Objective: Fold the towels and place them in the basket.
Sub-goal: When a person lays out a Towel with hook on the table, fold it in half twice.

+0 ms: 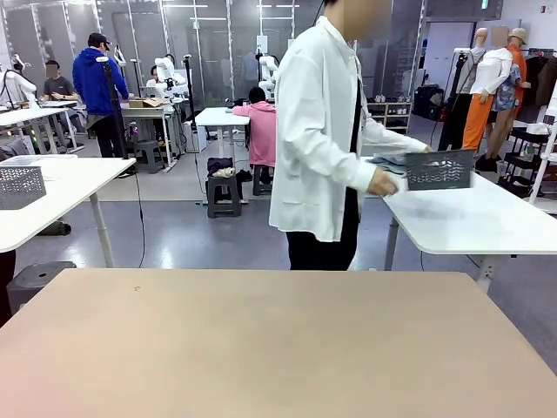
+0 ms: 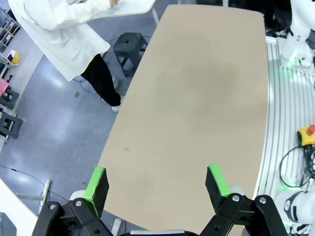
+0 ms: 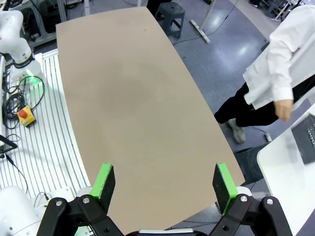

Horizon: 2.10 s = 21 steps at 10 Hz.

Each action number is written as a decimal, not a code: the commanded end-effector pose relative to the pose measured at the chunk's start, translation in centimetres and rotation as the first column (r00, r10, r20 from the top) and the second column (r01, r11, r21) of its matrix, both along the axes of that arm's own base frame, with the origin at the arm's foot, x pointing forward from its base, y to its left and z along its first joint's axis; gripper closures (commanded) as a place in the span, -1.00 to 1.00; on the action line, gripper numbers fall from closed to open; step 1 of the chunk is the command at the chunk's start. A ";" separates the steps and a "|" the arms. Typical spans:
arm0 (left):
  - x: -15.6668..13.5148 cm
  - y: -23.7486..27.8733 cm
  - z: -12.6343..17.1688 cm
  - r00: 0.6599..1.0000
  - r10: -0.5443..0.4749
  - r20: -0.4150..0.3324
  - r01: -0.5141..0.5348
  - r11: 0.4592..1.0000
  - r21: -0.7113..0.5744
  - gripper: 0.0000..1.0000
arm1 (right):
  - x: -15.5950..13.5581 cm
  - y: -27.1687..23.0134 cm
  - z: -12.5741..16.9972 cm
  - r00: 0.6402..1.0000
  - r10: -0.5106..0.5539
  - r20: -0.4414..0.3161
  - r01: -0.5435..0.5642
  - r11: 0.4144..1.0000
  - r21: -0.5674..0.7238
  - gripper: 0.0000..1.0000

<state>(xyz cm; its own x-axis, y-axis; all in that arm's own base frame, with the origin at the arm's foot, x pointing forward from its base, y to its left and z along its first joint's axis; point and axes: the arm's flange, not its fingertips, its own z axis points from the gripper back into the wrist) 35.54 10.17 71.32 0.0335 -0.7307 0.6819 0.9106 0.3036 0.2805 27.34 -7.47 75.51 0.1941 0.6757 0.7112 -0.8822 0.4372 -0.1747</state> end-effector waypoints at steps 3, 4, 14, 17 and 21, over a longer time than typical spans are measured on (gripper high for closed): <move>-0.1 -0.3 0.0 1.000 -0.010 0.020 0.011 1.000 -0.013 -1.00 | 0.1 -0.1 0.1 1.000 0.015 0.006 -0.015 1.000 0.002 -1.00; -0.1 -0.3 0.0 1.000 -0.010 0.020 0.011 1.000 -0.013 -1.00 | 0.1 -0.1 0.1 1.000 0.015 0.006 -0.015 1.000 0.002 -1.00; -0.1 -0.3 0.0 1.000 -0.010 0.020 0.011 1.000 -0.013 -1.00 | 0.1 -0.1 0.1 1.000 0.015 0.006 -0.015 1.000 0.002 -1.00; -0.1 -0.3 0.0 1.000 -0.010 0.020 0.011 1.000 -0.013 -1.00 | 0.1 -0.1 0.1 1.000 0.015 0.006 -0.015 1.000 0.002 -1.00; -0.2 0.3 1.6 0.999 -0.036 -0.029 0.036 0.999 -0.021 -1.00 | 0.1 -0.1 0.1 1.000 0.015 0.006 -0.015 1.000 0.002 -1.00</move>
